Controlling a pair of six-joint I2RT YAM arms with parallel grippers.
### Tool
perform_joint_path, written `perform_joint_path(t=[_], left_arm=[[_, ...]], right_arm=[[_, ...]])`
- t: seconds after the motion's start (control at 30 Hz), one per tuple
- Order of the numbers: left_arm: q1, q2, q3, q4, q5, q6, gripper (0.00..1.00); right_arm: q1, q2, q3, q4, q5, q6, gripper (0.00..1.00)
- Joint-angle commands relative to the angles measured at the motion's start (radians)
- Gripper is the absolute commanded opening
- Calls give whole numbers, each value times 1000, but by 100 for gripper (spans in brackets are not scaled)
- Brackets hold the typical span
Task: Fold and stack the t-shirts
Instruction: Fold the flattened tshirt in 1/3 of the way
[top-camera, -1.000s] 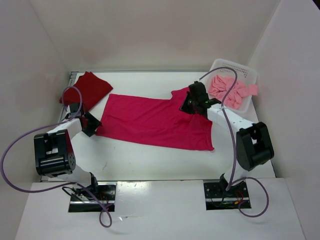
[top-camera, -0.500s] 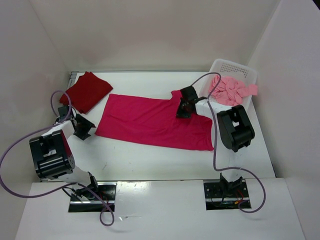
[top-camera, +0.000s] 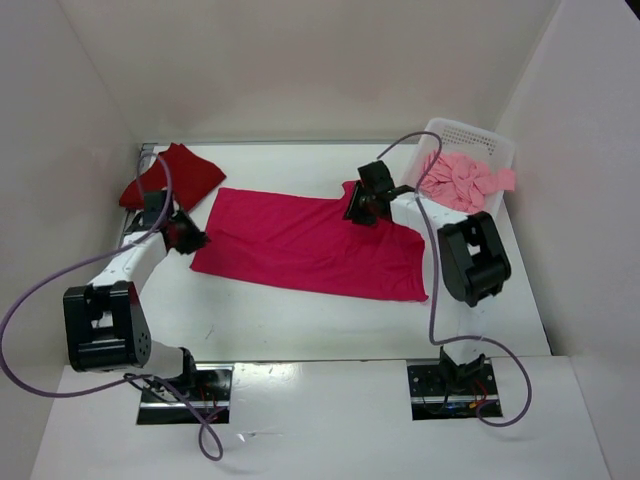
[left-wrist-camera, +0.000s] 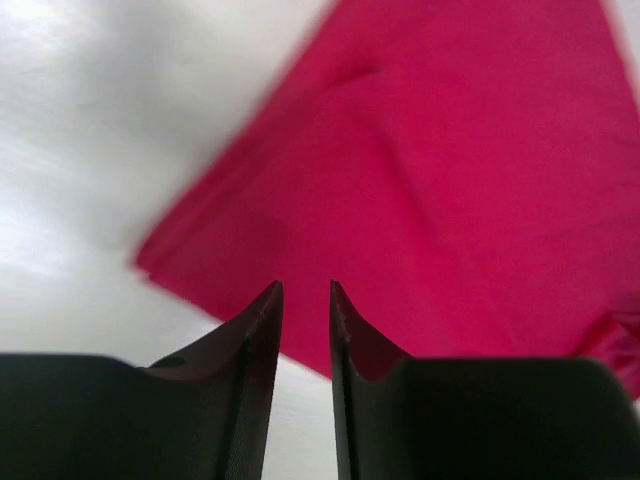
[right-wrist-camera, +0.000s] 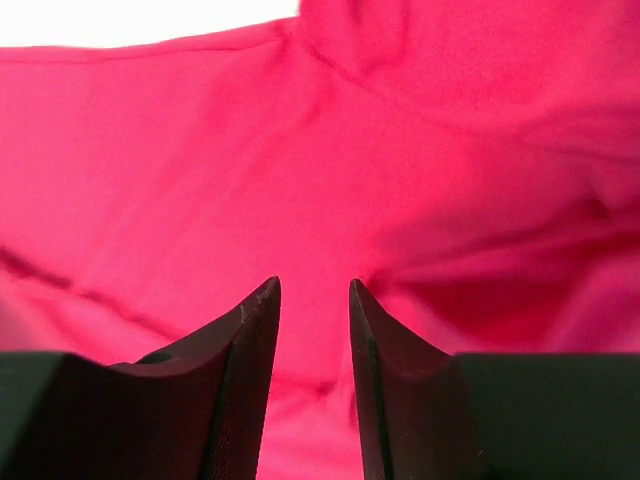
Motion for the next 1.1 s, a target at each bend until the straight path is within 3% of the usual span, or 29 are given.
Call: perform_joint_path(t=[0.0,0.07,0.17,0.2,0.27,0.47,0.73,0.83,0.93,1.07], left_arm=[[-97,22,88,15,-19,30,27],[-111,57,114,15,25,30,25],[-111,123,105,24,104,19,25],[-111,150,88,49,118,19,25],[-111,193,59,79,154,-7,25],[-77,261,-4,99,155,-30,25],[248,300,-144,7,208,-7,30],[302,252,-164,-65,177,-24,32],[403,166,-206,-120,311,-53,34],[403,31,-207,-220,335,-53,36]], right_arm=[[10,-226,-42,9,49,-20,40],[10,-280,-122,9,32,5,40],[33,-364,-260,36,3,31,20],[45,-375,-291,47,-6,46,8],[98,-375,-363,61,-6,55,0],[261,-266,-360,105,-7,97,0],[316,-150,-349,131,-6,97,0],[352,-128,-375,122,-6,112,0],[418,-128,-421,122,3,144,0],[509,-177,-513,113,13,192,0]])
